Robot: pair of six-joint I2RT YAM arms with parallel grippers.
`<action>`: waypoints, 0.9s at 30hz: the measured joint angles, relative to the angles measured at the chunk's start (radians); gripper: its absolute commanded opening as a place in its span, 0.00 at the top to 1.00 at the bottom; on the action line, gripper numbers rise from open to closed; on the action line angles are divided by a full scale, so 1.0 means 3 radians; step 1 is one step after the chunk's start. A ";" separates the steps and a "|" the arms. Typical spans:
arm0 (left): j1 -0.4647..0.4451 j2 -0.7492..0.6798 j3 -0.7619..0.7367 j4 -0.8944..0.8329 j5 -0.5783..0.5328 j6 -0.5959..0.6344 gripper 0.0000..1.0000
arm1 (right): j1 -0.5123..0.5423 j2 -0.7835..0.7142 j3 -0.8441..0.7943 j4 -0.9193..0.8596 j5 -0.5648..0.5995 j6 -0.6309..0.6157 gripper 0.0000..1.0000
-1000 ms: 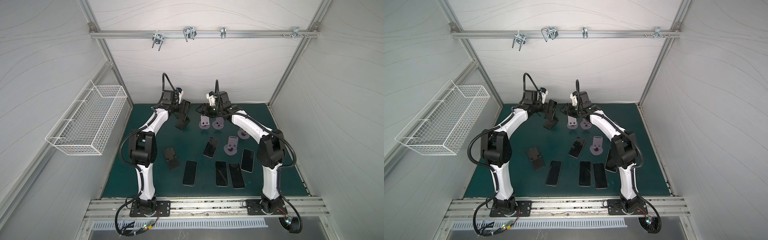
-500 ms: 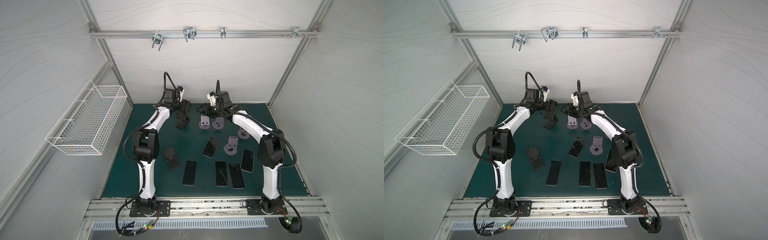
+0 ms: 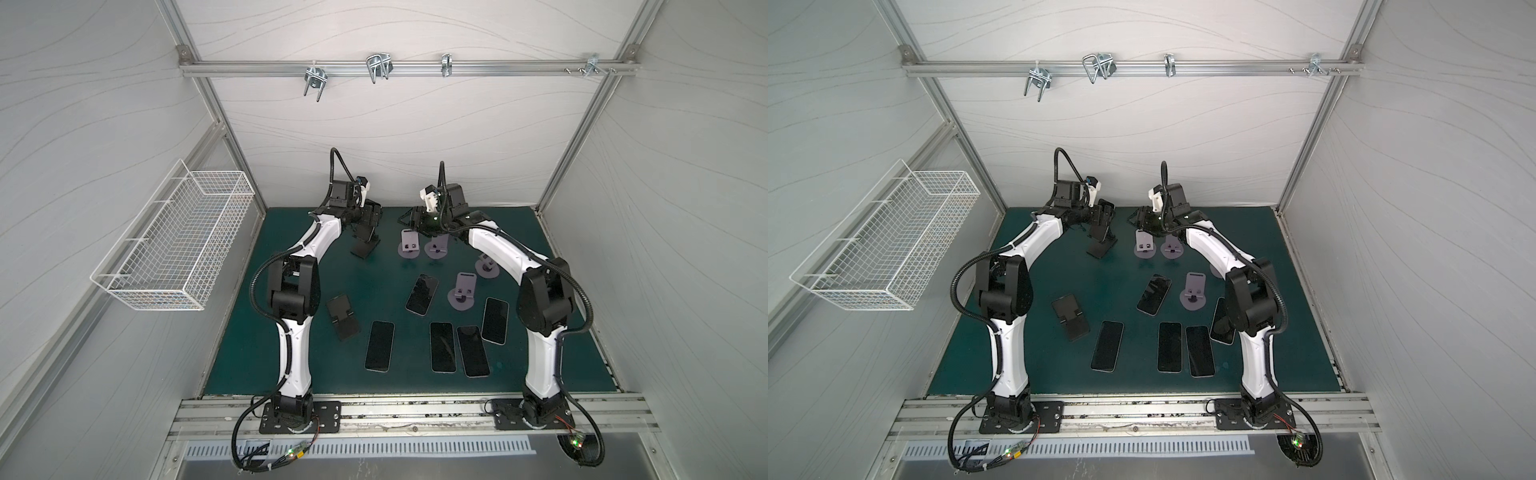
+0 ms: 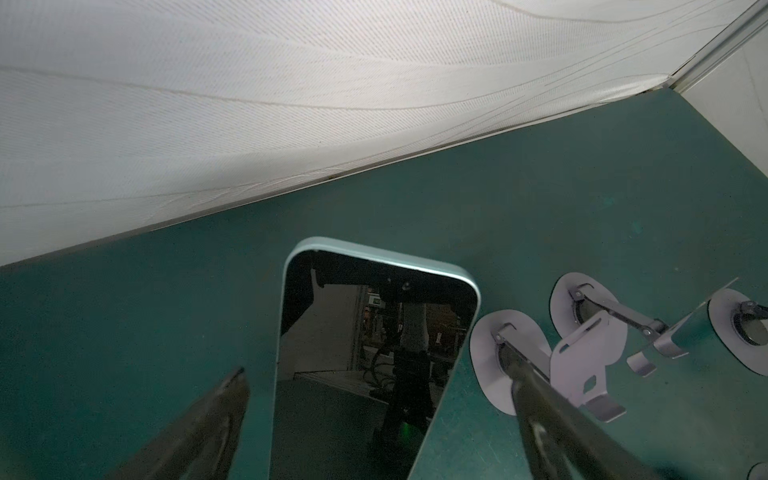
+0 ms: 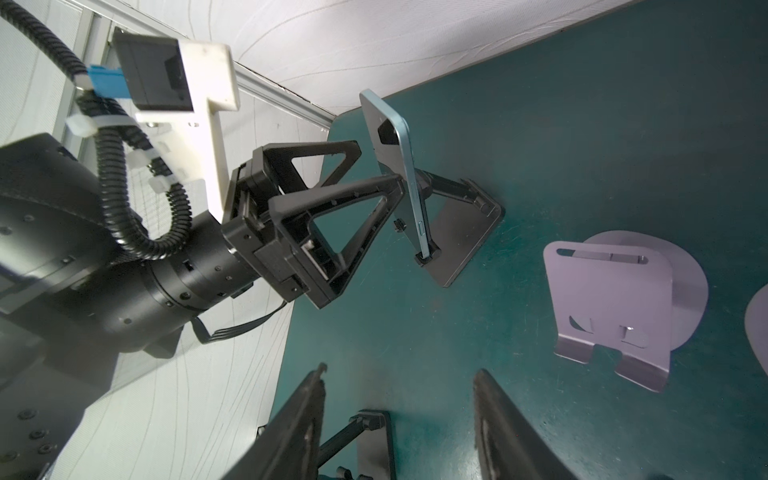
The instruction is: Remove the phone from the phone stand
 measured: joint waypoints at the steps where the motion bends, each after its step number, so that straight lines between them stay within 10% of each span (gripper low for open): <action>1: 0.0000 0.0006 0.0004 0.0004 -0.0001 0.0000 0.01 | -0.0003 0.0000 -0.0005 0.0000 -0.0001 0.0004 0.42; 27: 0.0004 0.0239 0.0127 0.0095 0.0069 -0.0037 0.13 | -0.0050 0.0001 -0.0014 0.0034 -0.0071 0.0092 0.46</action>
